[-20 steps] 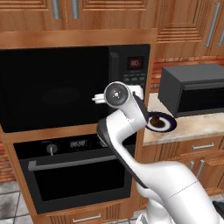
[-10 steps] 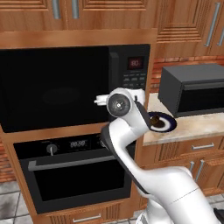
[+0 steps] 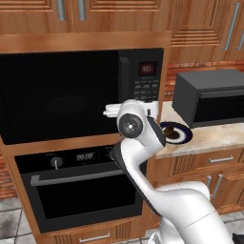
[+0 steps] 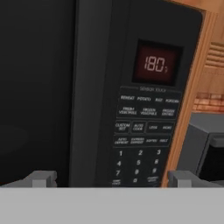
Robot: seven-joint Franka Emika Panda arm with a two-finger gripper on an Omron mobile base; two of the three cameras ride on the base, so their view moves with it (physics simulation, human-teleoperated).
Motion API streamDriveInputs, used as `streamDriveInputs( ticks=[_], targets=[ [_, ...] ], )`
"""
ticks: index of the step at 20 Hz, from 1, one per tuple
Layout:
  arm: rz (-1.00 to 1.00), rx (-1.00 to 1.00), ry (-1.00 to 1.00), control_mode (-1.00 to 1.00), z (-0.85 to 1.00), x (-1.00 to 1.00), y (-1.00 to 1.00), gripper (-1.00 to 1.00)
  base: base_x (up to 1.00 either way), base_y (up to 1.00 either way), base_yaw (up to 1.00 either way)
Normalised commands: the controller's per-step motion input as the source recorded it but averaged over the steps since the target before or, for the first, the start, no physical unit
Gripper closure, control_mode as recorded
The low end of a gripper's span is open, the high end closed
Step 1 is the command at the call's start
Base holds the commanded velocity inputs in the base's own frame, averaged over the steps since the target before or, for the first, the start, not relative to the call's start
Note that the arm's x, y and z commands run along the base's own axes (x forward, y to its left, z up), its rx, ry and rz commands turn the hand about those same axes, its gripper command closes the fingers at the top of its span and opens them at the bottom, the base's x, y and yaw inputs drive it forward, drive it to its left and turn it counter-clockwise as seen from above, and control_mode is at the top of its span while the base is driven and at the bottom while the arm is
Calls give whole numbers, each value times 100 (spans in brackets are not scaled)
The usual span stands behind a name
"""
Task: Pick the sweet potato from the counter and place it in the microwave. Then turn on the microwave.
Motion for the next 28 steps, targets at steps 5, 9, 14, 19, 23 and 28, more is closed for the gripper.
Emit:
streamDriveInputs(
  ticks=[5, 9, 14, 19, 23, 28],
  targets=[
    [0, 0, -7, -100, 0, 3, 0, -100, 0, 0, 0],
    [0, 0, -5, -100, 0, 8, 0, -100, 0, 0, 0],
    [0, 0, -3, -100, 0, 13, 0, -100, 0, 0, 0],
    [0, 0, -1, -100, 0, 19, 0, -100, 0, 0, 0],
    [0, 0, -3, -100, 0, 16, 0, -100, 0, 0, 0],
    [0, 0, -5, -100, 0, 17, 0, -100, 0, 0, 0]
  ],
)
